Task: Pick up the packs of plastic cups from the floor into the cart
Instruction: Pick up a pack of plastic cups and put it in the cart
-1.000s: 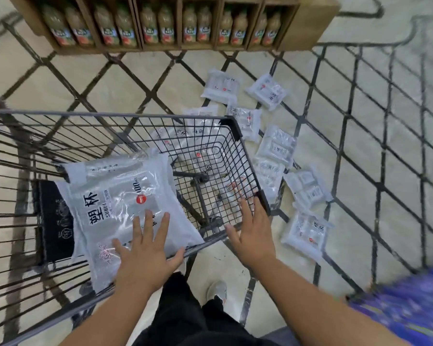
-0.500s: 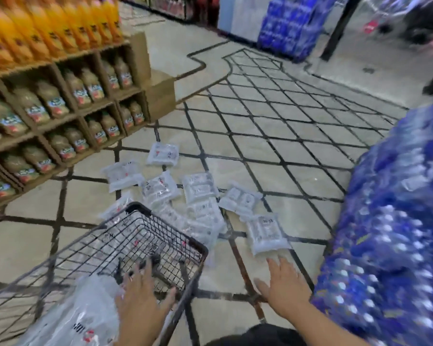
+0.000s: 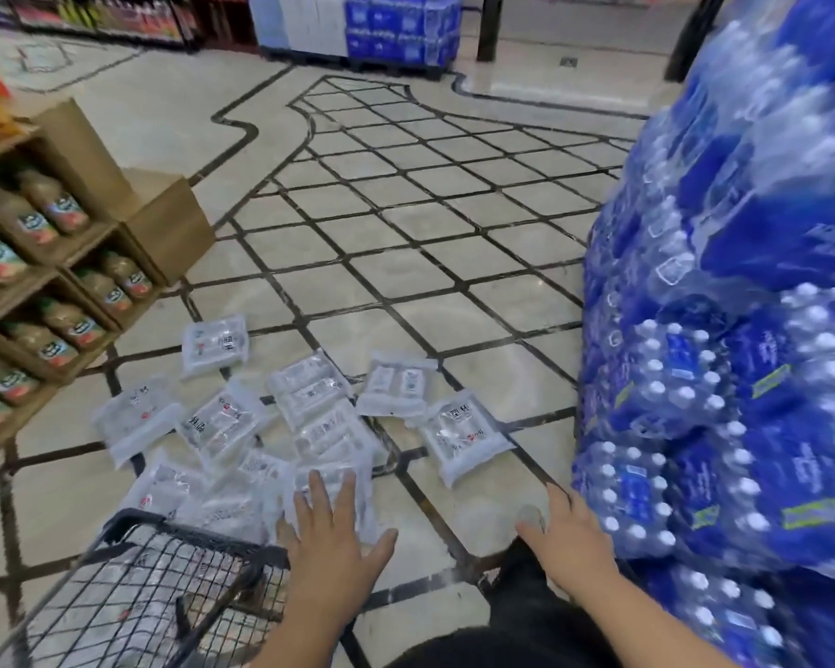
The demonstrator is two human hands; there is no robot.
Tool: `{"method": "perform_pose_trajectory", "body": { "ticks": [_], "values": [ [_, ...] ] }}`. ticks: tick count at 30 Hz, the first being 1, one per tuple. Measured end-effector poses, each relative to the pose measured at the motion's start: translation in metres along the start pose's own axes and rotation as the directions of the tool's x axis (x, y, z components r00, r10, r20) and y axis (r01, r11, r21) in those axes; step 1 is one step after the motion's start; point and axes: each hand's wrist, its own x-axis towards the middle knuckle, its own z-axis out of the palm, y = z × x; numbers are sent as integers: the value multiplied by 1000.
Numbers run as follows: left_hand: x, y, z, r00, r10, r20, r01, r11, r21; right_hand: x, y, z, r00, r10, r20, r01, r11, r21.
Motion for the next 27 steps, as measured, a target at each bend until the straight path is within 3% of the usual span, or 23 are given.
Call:
{"method": "perform_pose_trajectory", "body": {
  "ticks": [7,11,16,21,27],
  "values": [
    [126,88,4,991,-134,15,134,991,1,157,25,-60,994,-88,72,95,991,-90],
    [191,141,13,968,-247,40,250,964,-91,252,25,-110,973,-196,122,218,953,-210],
    [252,179,41,939,-335,76,343,922,-178,347,27,-130,955,-224,195,273,922,-274],
    [326,174,118,919,-376,116,392,899,-194,452,29,-71,940,-208,270,294,895,-336],
    [471,120,286,931,-307,198,325,943,-64,588,48,86,947,-149,286,237,922,-307]
  ]
}}
